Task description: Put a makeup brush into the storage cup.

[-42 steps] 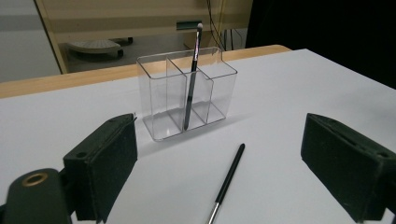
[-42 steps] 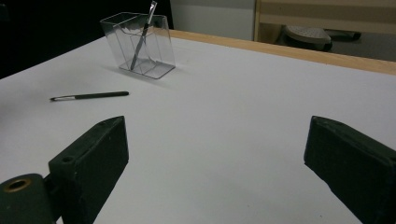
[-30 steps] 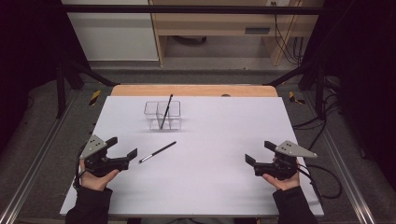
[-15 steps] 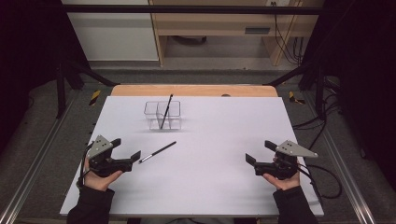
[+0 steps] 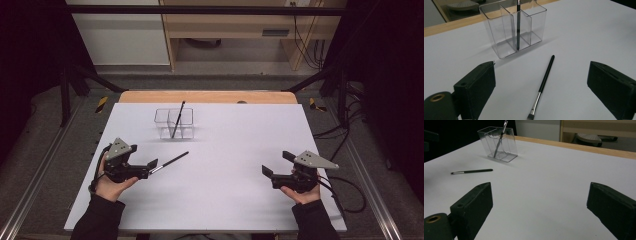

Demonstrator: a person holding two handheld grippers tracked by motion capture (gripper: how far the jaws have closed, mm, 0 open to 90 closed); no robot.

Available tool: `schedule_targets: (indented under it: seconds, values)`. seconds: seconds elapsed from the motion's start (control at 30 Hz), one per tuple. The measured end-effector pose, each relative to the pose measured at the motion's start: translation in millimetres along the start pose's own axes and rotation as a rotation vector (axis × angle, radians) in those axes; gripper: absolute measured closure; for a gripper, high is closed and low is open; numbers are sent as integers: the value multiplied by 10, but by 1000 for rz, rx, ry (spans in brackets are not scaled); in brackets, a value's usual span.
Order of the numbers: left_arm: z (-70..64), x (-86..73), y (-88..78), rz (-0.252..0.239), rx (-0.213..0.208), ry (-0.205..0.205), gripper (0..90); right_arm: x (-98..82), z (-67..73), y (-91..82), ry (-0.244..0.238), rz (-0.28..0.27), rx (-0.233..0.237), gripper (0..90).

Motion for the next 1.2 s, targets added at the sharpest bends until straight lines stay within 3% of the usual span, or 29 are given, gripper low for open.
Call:
schedule_targets:
  seconds: [0.3,0.73,1.2]
  values:
    - [31,127,130,40,-8,-1,85,7,3,0,2,-1,-4,70]
    - [25,220,318,123,-21,34,98,5,6,12,0,0,-1,70]
    - [17,226,558,210,-15,64,110,-3,14,25,0,7,0,70]
Point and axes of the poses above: each handheld gripper's, and its own axes: y roughly forward along the jaws, x roughly out of its top, z roughly to its left, the point moved 4 cm from there along y, roughly forward along the jaws, and after that the axes turned 1 degree about -x, right-handed, at the moved point
